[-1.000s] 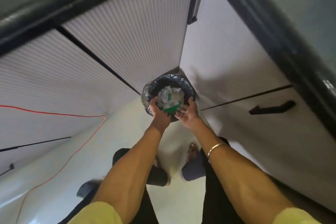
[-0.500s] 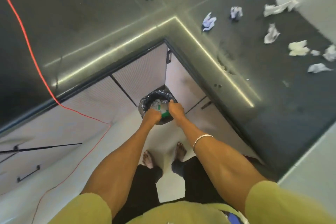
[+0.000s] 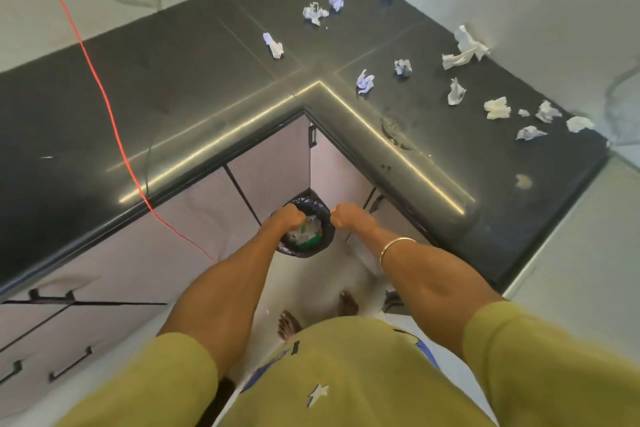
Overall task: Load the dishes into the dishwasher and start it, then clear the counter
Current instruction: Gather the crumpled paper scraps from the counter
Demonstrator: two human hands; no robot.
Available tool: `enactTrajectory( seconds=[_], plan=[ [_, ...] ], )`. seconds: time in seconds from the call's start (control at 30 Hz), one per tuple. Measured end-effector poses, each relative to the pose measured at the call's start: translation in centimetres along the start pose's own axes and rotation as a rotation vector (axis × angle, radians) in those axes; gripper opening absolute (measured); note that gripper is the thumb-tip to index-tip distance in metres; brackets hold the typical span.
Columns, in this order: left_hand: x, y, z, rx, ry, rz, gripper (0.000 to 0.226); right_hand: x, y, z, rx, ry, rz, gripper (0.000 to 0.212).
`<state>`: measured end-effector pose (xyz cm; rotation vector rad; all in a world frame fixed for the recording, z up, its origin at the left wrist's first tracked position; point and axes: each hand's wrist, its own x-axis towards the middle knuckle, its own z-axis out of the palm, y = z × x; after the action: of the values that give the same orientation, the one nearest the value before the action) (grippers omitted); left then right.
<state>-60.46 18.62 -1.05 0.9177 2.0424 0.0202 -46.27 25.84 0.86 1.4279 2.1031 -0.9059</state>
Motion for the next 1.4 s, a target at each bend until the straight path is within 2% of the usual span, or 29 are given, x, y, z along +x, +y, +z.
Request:
enactTrajectory(
  seconds=[0.1, 0.27, 0.47, 0.7, 0.83, 0.93, 1.07, 1.17, 1.4],
  plan=[
    [-0.4, 0.7, -0.8, 0.033, 0.021, 0.059, 0.042, -0.1, -0.1, -0.4, -0.033, 0.033, -0.030, 0.040],
    [-0.2, 1.7, -1.3, 0.062, 0.070, 0.159, 0.041, -0.5, -0.4, -1.0, 0.089, 0.124, -0.041, 0.043],
    [-0.5, 5.2, -2.0, 0.060, 0.217, 0.339, 0.037, -1.8, 0.3, -2.9, 0.226, 0.483, -0.145, 0.047],
    [-0.2, 12.5, -1.5, 0.079, 0.344, 0.577, 0.036, -2.6, 4.7, -7.0, 0.388, 0.727, -0.111, 0.047],
    [-0.1, 18.2, -0.5, 0.131, 0.393, 0.687, 0.036, -2.5, 9.4, -9.2, 0.422, 0.776, -0.040, 0.047],
    [0.5, 22.3, 0.6, 0.158, 0.352, 0.712, 0.039, -2.4, 13.7, -10.9, 0.427, 0.813, 0.042, 0.044],
    [2.4, 27.4, 2.0, 0.180, 0.305, 0.761, 0.031, -1.8, 19.0, -13.4, 0.466, 0.840, 0.142, 0.042],
    [3.7, 31.2, 2.9, 0.211, 0.284, 0.801, 0.032, -1.3, 22.6, -15.3, 0.514, 0.850, 0.209, 0.044],
    [5.0, 37.8, 4.4, 0.158, 0.283, 0.860, 0.037, -0.6, 28.1, -17.8, 0.568, 0.867, 0.285, 0.048]
  ],
)
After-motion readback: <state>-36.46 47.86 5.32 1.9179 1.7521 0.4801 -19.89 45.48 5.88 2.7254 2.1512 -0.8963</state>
